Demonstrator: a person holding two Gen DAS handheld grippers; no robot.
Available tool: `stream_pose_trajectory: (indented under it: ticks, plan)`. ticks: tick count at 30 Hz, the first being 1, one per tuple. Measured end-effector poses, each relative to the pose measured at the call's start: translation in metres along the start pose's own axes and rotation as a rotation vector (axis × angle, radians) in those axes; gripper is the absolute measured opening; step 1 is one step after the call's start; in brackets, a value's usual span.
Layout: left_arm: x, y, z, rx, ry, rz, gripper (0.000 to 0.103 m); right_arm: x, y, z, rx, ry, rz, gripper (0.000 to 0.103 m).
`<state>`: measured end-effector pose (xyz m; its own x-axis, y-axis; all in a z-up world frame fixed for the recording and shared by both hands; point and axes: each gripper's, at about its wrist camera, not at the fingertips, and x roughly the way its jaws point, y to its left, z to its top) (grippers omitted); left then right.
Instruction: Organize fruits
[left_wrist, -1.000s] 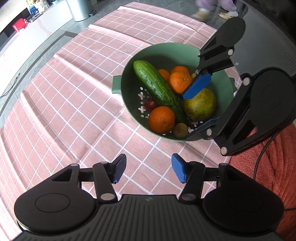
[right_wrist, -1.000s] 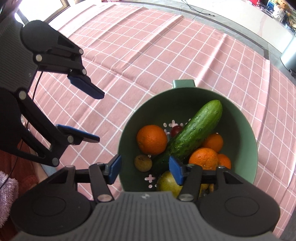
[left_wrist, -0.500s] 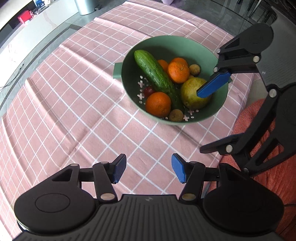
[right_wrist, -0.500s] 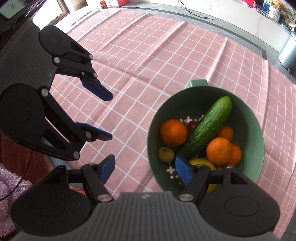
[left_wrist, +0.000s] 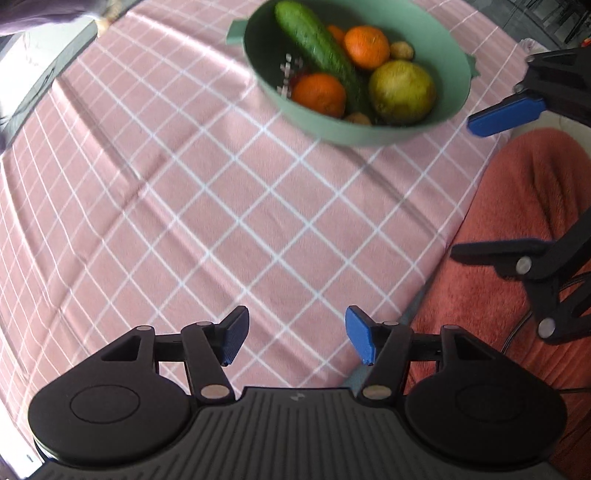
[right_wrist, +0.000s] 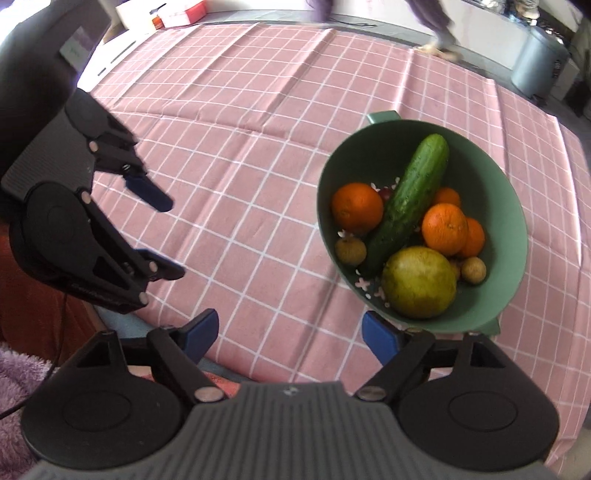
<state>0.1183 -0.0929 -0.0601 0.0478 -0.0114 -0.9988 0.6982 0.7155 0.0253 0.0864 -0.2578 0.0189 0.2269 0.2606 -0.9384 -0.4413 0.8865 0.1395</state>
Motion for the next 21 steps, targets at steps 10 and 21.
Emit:
stream_pose_trajectory:
  ticks: [10, 21]
  plan:
    - [0.002, 0.006, -0.025, -0.201, -0.096, 0.054, 0.071, 0.005, 0.002, -0.032, 0.244, -0.115, -0.15, 0.085]
    - [-0.063, -0.02, -0.049, -0.364, -0.53, 0.315, 0.071, -0.041, 0.022, -0.065, 0.411, -0.455, -0.355, 0.086]
